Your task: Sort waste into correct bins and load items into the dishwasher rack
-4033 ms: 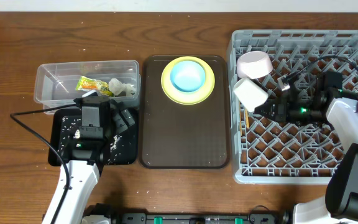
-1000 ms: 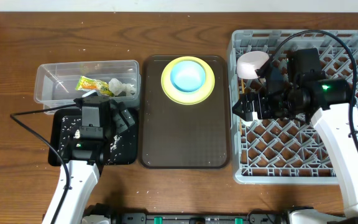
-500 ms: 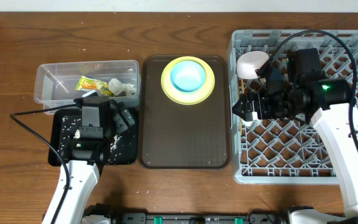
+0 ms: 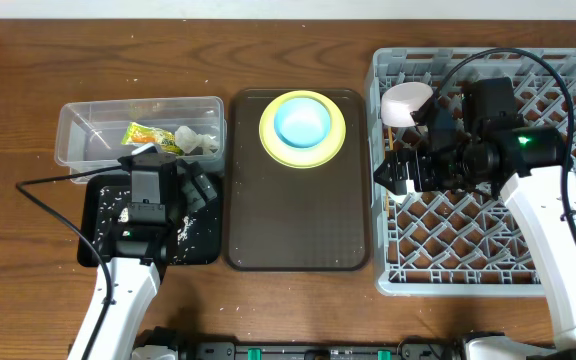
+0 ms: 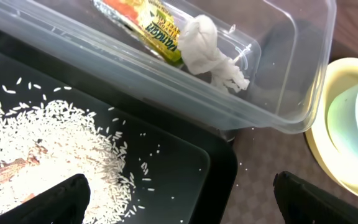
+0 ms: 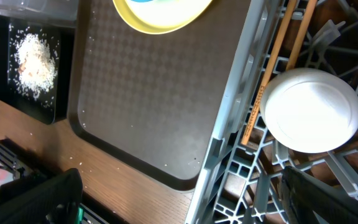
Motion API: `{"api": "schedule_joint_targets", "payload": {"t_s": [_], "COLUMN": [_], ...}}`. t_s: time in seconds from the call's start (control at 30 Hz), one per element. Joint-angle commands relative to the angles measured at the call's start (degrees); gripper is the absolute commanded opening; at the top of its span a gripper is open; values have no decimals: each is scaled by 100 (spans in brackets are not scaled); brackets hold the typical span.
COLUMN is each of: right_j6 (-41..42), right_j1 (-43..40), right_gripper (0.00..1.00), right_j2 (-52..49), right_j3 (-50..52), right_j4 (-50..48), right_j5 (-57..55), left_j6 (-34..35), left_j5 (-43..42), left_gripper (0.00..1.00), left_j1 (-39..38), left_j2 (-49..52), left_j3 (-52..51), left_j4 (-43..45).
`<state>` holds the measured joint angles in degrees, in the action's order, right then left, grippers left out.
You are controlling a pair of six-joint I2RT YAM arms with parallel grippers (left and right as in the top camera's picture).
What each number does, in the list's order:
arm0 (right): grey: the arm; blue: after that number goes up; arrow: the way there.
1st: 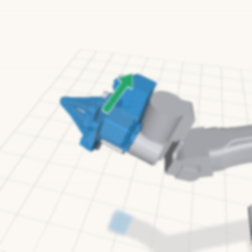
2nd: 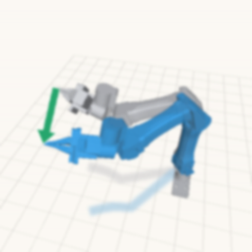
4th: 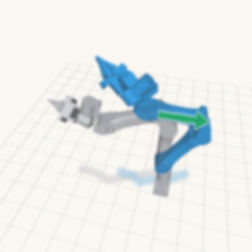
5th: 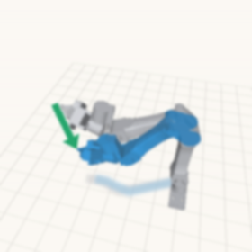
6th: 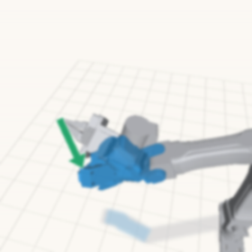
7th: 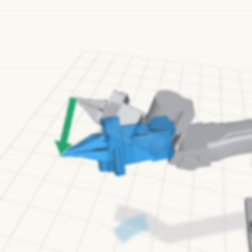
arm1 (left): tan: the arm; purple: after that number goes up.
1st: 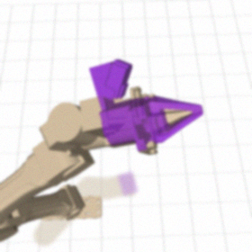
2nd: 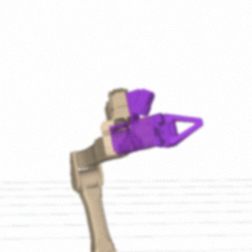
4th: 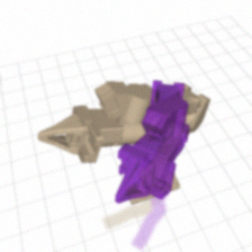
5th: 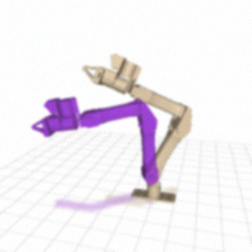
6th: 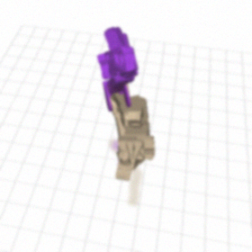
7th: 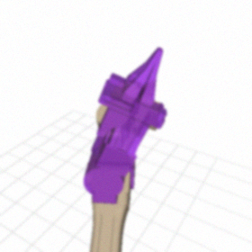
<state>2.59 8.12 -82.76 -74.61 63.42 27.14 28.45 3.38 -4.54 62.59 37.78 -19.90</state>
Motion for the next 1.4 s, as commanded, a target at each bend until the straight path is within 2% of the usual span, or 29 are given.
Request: {"api": "schedule_joint_targets", "payload": {"t_s": [0.0, 0.6, 0.7, 0.8, 1.07, 1.17, 1.37], "right_j6": [57, 46, -807, -1019, -1012, -721, 756], "right_j1": [52, 52, 52, 52, 52, 55, 55], "right_gripper": [99, 99, 99, 99, 99, 99, 99], "right_j2": [26, 26, 24, 24, 26, 24, 24], "right_j3": [-55, -55, -55, -55, -55, -55, -55], "right_j4": [7, 4, -87, -83, -90, -308, -466], "right_j5": [4, -2, -1121, -2168, -2387, -2024, -361], "left_j6": [-35, -37, -35, -37, -35, -35, -35], "left_j5": [13, 280, 275, 273, 269, 269, 269], "left_gripper": [97, 98, 98, 98, 98, 98, 98], "left_j1": [24, 24, 24, 24, 24, 24, 24], "left_j2": [11, 11, 11, 11, 11, 11, 11], "left_j3": [87, 87, 87, 87, 87, 87, 87], "left_j4": [24, 109, 109, 109, 109, 107, 107]}}
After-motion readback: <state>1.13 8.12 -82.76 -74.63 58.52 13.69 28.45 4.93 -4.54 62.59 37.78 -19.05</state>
